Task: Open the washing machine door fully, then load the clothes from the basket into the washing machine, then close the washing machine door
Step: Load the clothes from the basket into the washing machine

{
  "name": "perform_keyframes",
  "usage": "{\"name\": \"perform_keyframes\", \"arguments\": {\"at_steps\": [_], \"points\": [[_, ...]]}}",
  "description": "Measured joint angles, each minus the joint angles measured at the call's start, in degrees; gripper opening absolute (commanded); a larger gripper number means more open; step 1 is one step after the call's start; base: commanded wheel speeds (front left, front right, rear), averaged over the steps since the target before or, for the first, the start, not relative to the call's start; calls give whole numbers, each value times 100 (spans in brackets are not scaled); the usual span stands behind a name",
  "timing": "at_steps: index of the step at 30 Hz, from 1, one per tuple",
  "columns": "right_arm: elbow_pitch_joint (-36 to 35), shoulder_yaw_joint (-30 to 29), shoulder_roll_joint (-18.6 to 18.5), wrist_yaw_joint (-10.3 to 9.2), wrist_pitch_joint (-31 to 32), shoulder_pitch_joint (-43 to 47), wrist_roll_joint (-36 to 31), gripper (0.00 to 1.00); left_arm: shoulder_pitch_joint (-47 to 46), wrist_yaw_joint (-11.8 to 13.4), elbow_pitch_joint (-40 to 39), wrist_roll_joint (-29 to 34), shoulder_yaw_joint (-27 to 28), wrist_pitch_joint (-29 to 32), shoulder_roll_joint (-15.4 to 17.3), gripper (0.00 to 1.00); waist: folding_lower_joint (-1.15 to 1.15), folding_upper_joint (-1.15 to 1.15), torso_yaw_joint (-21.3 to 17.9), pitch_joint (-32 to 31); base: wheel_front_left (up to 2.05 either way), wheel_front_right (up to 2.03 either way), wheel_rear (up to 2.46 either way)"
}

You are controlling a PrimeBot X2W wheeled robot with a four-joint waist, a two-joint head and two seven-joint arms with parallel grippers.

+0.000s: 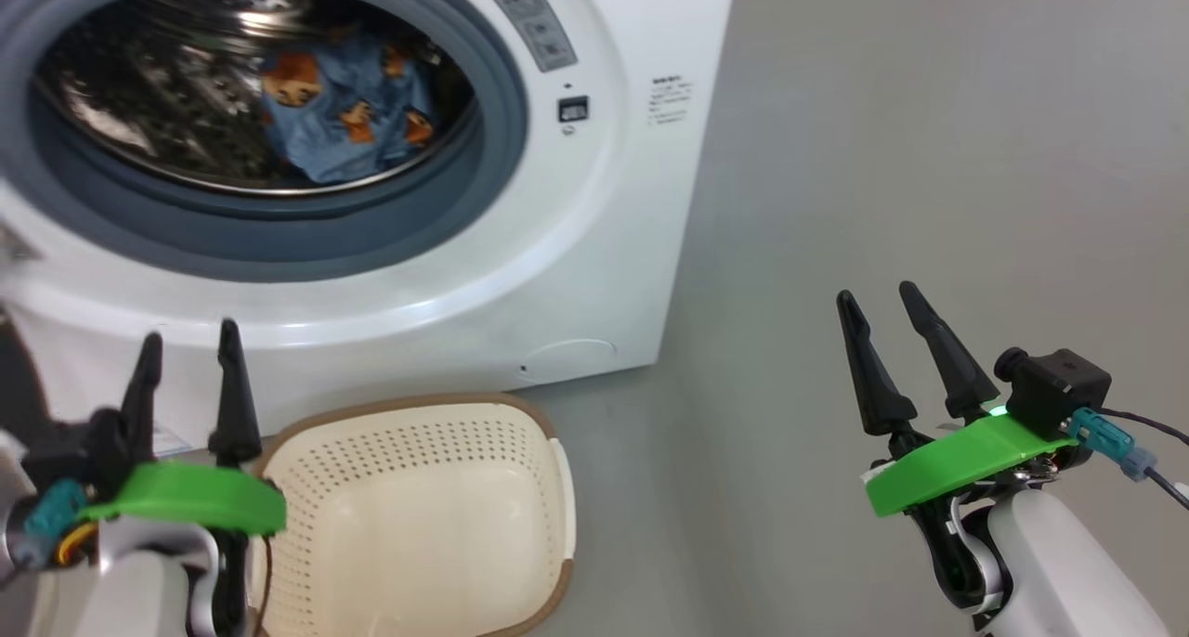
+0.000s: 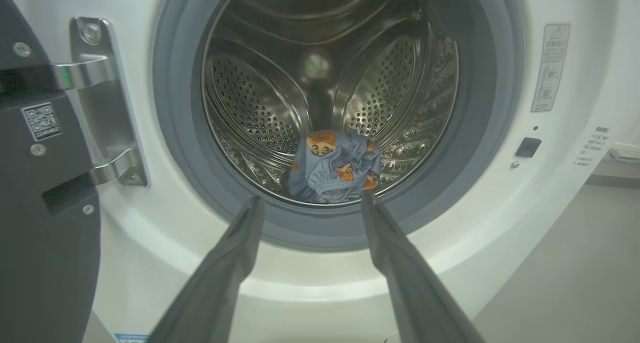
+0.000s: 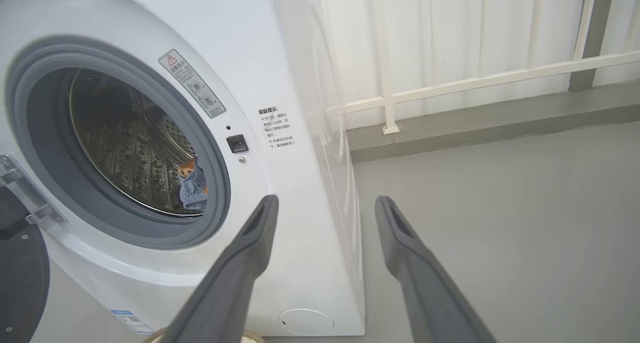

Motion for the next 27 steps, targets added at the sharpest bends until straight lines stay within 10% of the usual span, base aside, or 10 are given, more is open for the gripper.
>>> {"name": "perform_keyframes", "arguments": {"at_steps": [27], "points": [[63, 38, -261, 0, 0, 302, 49, 100, 1092, 81, -847, -218, -36, 51, -259, 100, 0, 0, 427, -558, 0, 0, 0]]}}
